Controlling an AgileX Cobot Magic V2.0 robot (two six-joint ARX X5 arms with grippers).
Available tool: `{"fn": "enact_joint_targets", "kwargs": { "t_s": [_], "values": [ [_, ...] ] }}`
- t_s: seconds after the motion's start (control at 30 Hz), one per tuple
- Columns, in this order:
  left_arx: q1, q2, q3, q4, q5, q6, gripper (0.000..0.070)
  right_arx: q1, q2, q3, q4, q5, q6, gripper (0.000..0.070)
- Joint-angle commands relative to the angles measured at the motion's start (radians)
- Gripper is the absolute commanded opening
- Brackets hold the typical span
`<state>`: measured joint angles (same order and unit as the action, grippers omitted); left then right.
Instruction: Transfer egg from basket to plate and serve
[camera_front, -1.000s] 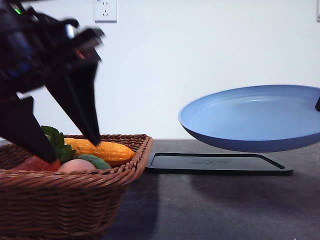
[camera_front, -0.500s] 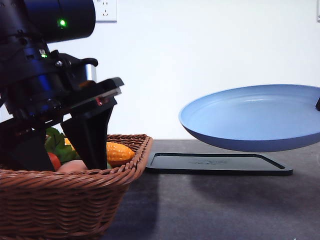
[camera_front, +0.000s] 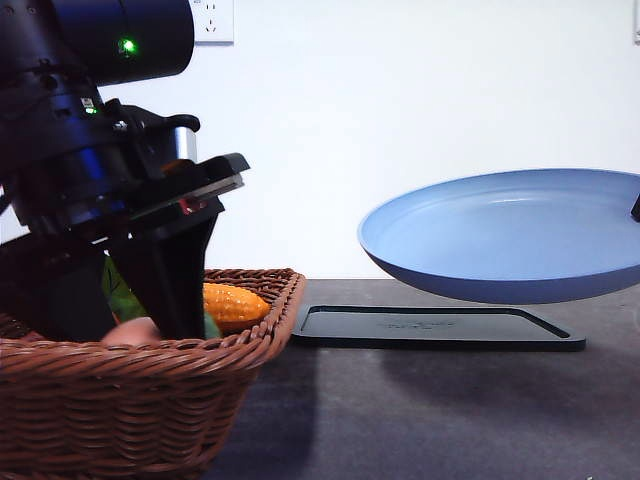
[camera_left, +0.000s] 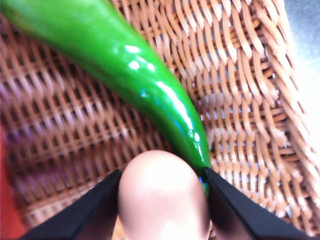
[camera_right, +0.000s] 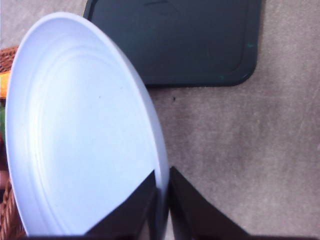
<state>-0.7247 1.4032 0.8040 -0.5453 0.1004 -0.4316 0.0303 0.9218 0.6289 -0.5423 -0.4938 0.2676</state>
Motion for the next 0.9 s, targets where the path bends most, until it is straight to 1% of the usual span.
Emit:
{"fn": "enact_joint_targets", "kwargs": {
  "t_s": [0.0,0.1,0.4,0.5,0.63,0.77,0.87],
  "values": [
    [-0.008,-0.011,0.036,-0.017,-0.016,0.026,0.022,-0.002,0.003,0.015,0.01,-0.007,0.013,0.0],
    [-0.009,-0.041,0.081,-0.061,-0.031,0.035,0.022,-0.002,0.003,0.015,0.01,-0.007,0.013,0.0],
    [-0.01,-0.081,0.248,-0.177,-0.027,0.081,0.022,-0.002,0.003,0.015,0.011,-0.018,0.014,0.0],
    [-0.015,-0.086,0.32,-0.171,-0.021,0.091,0.022,0.002,0.004,0.015,0.011,-0.049,0.029,0.0],
    [-0.031,-0.085,0.411,-0.141,-0.006,0.114,0.022,0.022,0.005,0.015,0.011,-0.115,0.053,0.0],
    [-0.073,-0.085,0.444,-0.062,0.034,0.124,0.022,0.054,0.005,0.015,0.01,-0.142,0.071,0.0],
    [-0.111,-0.076,0.444,-0.031,0.038,0.135,0.022,0.078,0.006,0.015,0.009,-0.161,0.083,0.0]
  ]
}}
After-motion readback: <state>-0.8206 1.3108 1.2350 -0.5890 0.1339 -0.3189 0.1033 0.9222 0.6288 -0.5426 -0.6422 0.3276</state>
